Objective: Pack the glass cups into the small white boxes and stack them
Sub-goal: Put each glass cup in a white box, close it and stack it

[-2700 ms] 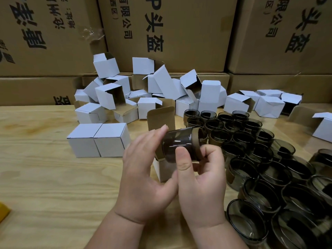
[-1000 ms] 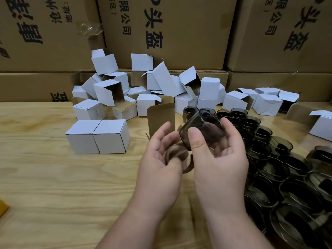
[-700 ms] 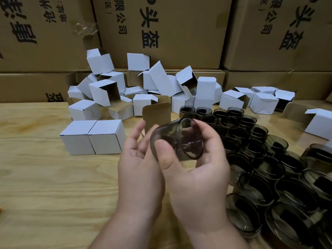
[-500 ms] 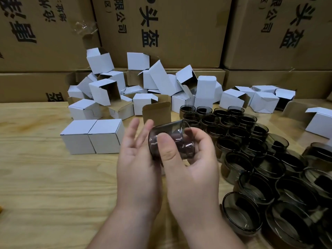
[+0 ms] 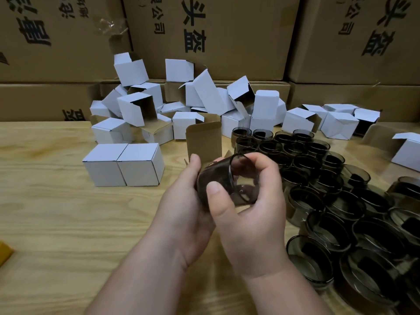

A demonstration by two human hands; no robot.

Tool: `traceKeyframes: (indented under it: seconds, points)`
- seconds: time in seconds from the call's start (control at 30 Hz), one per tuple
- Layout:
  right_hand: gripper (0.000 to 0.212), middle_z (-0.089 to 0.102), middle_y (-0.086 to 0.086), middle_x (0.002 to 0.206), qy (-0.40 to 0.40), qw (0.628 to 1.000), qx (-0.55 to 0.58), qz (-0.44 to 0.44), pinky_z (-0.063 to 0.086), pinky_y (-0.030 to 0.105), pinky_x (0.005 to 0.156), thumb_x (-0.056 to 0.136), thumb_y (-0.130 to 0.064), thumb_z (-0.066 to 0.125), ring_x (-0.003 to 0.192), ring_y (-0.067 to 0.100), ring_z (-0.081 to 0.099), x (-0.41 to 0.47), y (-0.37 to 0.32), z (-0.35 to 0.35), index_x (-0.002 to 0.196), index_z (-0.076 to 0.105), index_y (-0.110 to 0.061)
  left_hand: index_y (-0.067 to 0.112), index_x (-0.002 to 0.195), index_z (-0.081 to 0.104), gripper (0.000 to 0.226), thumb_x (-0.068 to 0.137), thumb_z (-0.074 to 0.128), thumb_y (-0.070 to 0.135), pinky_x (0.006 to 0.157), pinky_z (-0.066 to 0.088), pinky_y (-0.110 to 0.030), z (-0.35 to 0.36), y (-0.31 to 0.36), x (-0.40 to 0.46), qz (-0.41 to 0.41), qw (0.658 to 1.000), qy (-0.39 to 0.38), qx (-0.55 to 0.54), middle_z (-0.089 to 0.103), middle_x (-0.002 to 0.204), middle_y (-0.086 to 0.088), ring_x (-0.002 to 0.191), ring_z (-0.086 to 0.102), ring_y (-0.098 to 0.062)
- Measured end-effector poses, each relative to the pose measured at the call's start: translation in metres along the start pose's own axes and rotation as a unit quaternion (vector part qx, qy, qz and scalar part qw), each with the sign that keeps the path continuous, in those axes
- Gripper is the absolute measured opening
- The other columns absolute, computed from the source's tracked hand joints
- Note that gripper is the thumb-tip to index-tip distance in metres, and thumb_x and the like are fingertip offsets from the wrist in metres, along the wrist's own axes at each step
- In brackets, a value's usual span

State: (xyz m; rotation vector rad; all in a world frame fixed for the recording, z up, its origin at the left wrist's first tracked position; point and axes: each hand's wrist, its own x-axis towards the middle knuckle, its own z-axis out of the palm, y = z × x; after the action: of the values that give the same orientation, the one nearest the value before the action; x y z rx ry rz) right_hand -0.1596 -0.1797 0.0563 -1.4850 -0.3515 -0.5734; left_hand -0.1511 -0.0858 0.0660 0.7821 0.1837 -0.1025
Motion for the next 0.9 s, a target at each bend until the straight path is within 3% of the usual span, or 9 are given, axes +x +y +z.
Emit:
traceKeyframes:
  seconds: [0.1, 0.23, 0.3, 0.37, 0.43, 0.53, 0.6, 0.7, 0.9]
  points:
    - [0.063, 0.060, 0.002, 0.113, 0.015, 0.999, -0.048, -0.012, 0.050, 0.016, 0.081, 0.068, -0.054, 0.067, 0.099, 0.012, 0.063, 0.005, 0.004, -0.005, 0.120, 0.054, -0.022, 0.005, 0.133, 0.065, 0.049, 0.105, 0.048, 0.042, 0.111, 0.047, -0.053, -0.002, 0.005, 0.001, 0.021, 1.000, -0.001, -0.020, 0.069, 0.127, -0.025, 0.122, 0.066, -0.039]
    - [0.059, 0.064, 0.004, 0.113, 0.005, 1.000, -0.009, -0.005, 0.054, 0.023, 0.081, 0.067, -0.047, 0.071, 0.098, 0.017, 0.067, 0.008, 0.004, -0.006, 0.120, 0.056, -0.024, 0.008, 0.119, 0.067, 0.037, 0.085, 0.057, 0.017, 0.093, 0.057, -0.056, -0.008, 0.013, 0.002, 0.053, 0.995, -0.019, -0.083, 0.071, 0.112, -0.026, 0.101, 0.073, -0.042]
    - [0.057, 0.066, 0.001, 0.111, -0.025, 1.000, 0.012, -0.012, 0.055, 0.022, 0.080, 0.066, -0.040, 0.072, 0.099, 0.017, 0.069, 0.007, 0.004, -0.005, 0.119, 0.056, -0.026, 0.010, 0.107, 0.067, 0.029, 0.080, 0.059, 0.018, 0.090, 0.058, -0.057, -0.009, 0.015, 0.003, 0.073, 0.992, -0.018, -0.103, 0.071, 0.100, -0.020, 0.090, 0.073, -0.038]
    - [0.057, 0.066, -0.002, 0.113, -0.063, 0.998, 0.006, -0.015, 0.057, 0.027, 0.083, 0.066, -0.036, 0.070, 0.102, 0.019, 0.069, 0.005, 0.005, -0.006, 0.121, 0.056, -0.027, 0.015, 0.097, 0.067, 0.016, 0.095, 0.059, 0.027, 0.094, 0.057, -0.055, -0.011, 0.014, 0.006, 0.096, 0.990, -0.009, -0.103, 0.072, 0.095, -0.012, 0.088, 0.072, -0.032]
    - [0.059, 0.065, -0.004, 0.116, -0.106, 0.994, 0.002, -0.005, 0.058, 0.028, 0.085, 0.067, -0.036, 0.065, 0.106, 0.020, 0.067, 0.003, 0.005, -0.007, 0.125, 0.055, -0.029, 0.019, 0.088, 0.071, 0.026, 0.100, 0.058, 0.039, 0.099, 0.055, -0.053, -0.013, 0.013, 0.009, 0.119, 0.990, 0.008, -0.080, 0.072, 0.092, -0.005, 0.090, 0.069, -0.026]
    - [0.055, 0.065, -0.009, 0.117, -0.145, 0.989, 0.017, 0.002, 0.056, 0.021, 0.080, 0.069, -0.036, 0.062, 0.108, 0.016, 0.067, 0.002, 0.004, -0.007, 0.123, 0.055, -0.038, 0.020, 0.085, 0.078, 0.025, 0.093, 0.066, 0.040, 0.097, 0.056, -0.049, -0.012, 0.013, 0.008, 0.143, 0.989, 0.005, -0.046, 0.073, 0.092, -0.003, 0.089, 0.068, -0.022]
    - [0.048, 0.066, -0.009, 0.115, -0.144, 0.989, 0.019, 0.006, 0.055, 0.020, 0.076, 0.070, -0.038, 0.066, 0.104, 0.015, 0.069, 0.001, 0.002, -0.004, 0.117, 0.055, -0.043, 0.021, 0.090, 0.082, 0.026, 0.089, 0.066, 0.043, 0.091, 0.059, -0.049, -0.011, 0.011, 0.006, 0.157, 0.988, 0.014, 0.001, 0.076, 0.097, -0.003, 0.093, 0.072, -0.022]
    - [0.045, 0.067, -0.005, 0.113, -0.118, 0.993, 0.012, 0.005, 0.056, 0.023, 0.078, 0.071, -0.041, 0.070, 0.103, 0.018, 0.069, 0.002, 0.003, -0.003, 0.114, 0.055, -0.039, 0.018, 0.111, 0.078, 0.034, 0.102, 0.054, 0.041, 0.087, 0.062, -0.046, -0.009, 0.007, 0.003, 0.155, 0.986, 0.008, 0.057, 0.077, 0.112, -0.006, 0.104, 0.075, -0.024]
    - [0.041, 0.067, -0.009, 0.108, -0.059, 0.998, 0.029, 0.004, 0.052, 0.015, 0.075, 0.074, -0.042, 0.068, 0.097, 0.011, 0.070, 0.007, 0.008, -0.007, 0.112, 0.052, -0.037, 0.014, 0.135, 0.062, 0.045, 0.102, 0.032, 0.012, 0.105, 0.053, -0.049, -0.008, 0.003, -0.004, 0.097, 0.992, -0.047, 0.059, 0.071, 0.130, -0.011, 0.121, 0.068, -0.029]
